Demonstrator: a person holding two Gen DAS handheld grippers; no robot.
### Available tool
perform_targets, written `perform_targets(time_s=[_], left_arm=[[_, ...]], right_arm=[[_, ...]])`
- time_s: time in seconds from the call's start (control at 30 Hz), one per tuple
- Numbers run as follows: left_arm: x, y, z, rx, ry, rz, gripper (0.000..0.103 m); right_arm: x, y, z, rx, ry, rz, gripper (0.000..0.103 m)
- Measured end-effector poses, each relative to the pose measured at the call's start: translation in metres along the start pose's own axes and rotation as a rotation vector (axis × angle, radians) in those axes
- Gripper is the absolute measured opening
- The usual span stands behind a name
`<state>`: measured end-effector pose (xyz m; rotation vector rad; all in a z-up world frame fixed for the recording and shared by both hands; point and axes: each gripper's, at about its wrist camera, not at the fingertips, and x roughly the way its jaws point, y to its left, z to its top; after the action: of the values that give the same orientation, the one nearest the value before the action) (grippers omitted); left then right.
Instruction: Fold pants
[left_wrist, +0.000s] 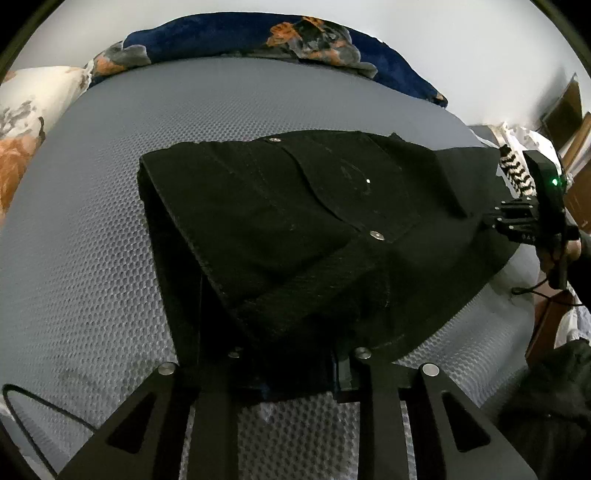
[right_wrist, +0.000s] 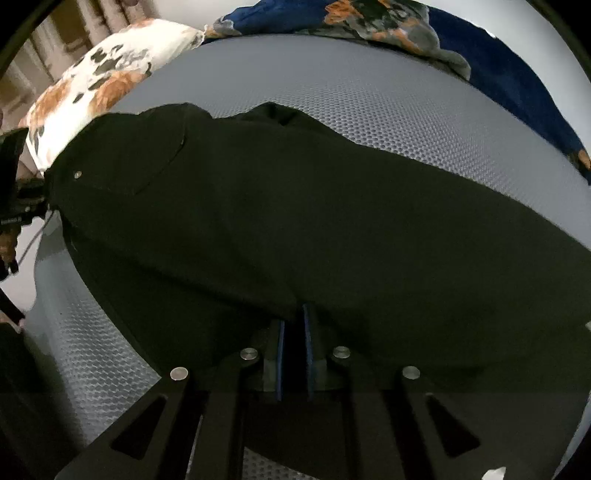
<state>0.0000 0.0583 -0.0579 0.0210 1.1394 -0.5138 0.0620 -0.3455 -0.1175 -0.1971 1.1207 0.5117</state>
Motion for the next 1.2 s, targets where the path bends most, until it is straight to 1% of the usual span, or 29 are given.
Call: perform_targets(time_s=[0.07,0.1,0.13,0.17,0.2,0.3,0.33,0.43,0.5,0.53,0.57,0.63,0.67,0.73,0.77,0.83,0.87,0.9,0.93,0.97,1.03,1.07,1.1,1.2], left_arm=[[-0.006,-0.004,-0.003,0.002,0.011,0.009,0.028],[-0.008,-0.004,-0.004,0.005,0.014,0.016,0.035],[-0.012,-0.005,-0.005,0.010,0.019,0.037,0.043],[-0.016,-0.005,-0.009,0.007,0.028,0.091,0.063],[-0.021,-0.003,-0.012,0.000,0.028,0.124,0.071],[-0.032,0.005,-0.022,-0.070,0.031,0.121,0.070],[-0.038,0.009,-0.027,-0.124,0.027,0.098,0.070],[-0.052,0.012,-0.032,-0.219,-0.020,0.038,0.070],[-0.059,0.012,-0.037,-0.307,-0.057,-0.046,0.070],[-0.060,0.012,-0.040,-0.372,-0.074,-0.104,0.070],[-0.058,0.012,-0.041,-0.419,-0.077,-0.144,0.069],[-0.049,0.008,-0.037,-0.485,-0.075,-0.195,0.069],[-0.042,0.009,-0.037,-0.534,-0.076,-0.226,0.069],[-0.033,0.010,-0.035,-0.596,-0.071,-0.238,0.069],[-0.027,0.013,-0.034,-0.635,-0.066,-0.248,0.067],[-0.021,0.022,-0.034,-0.690,-0.060,-0.252,0.059],[-0.016,0.024,-0.033,-0.709,-0.054,-0.238,0.047],[-0.013,0.025,-0.032,-0.717,-0.054,-0.231,0.036],[-0.010,0.026,-0.029,-0.717,-0.053,-0.223,0.029],[-0.008,0.024,-0.023,-0.706,-0.053,-0.209,0.025],[-0.010,0.018,-0.014,-0.672,-0.064,-0.191,0.022],[-0.016,0.014,-0.006,-0.630,-0.078,-0.170,0.022],[-0.017,0.013,0.000,-0.610,-0.084,-0.160,0.021],[-0.030,0.019,0.018,-0.553,-0.121,-0.153,0.021]], right_arm=[[0.000,0.001,0.000,-0.001,-0.004,-0.001,0.011],[0.000,0.002,0.000,-0.005,-0.006,-0.004,0.010],[-0.001,0.002,0.000,-0.007,-0.009,-0.007,0.010],[-0.001,0.002,0.000,-0.006,-0.010,-0.006,0.011],[-0.001,0.001,0.000,-0.001,-0.013,-0.003,0.011],[-0.001,0.001,0.000,0.001,-0.021,0.000,0.011],[-0.001,0.000,0.000,0.001,-0.023,-0.001,0.011],[0.000,0.002,0.001,-0.010,-0.028,-0.008,0.011],[0.000,0.002,0.002,-0.012,-0.031,-0.009,0.011],[0.000,0.001,0.001,-0.011,-0.032,-0.007,0.011],[0.000,0.001,0.001,-0.010,-0.032,-0.006,0.011],[0.000,0.000,0.001,-0.010,-0.033,-0.003,0.011],[0.000,-0.001,0.000,-0.011,-0.033,-0.004,0.011],[0.000,-0.001,0.000,-0.013,-0.034,-0.008,0.011],[0.000,0.000,0.000,-0.014,-0.034,-0.010,0.011],[-0.001,0.001,0.000,-0.010,-0.037,-0.016,0.010],[-0.002,0.001,0.000,-0.006,-0.040,-0.020,0.010],[-0.003,0.002,-0.001,-0.003,-0.045,-0.028,0.009],[-0.005,0.003,-0.001,-0.001,-0.055,-0.042,0.008],[-0.007,0.005,-0.001,0.000,-0.060,-0.053,0.008],[-0.016,0.011,0.001,-0.002,-0.072,-0.087,0.008],[-0.021,0.015,0.002,-0.011,-0.084,-0.103,0.008],[-0.030,0.020,0.004,-0.022,-0.100,-0.119,0.008],[-0.052,0.030,0.006,-0.025,-0.137,-0.121,0.008]])
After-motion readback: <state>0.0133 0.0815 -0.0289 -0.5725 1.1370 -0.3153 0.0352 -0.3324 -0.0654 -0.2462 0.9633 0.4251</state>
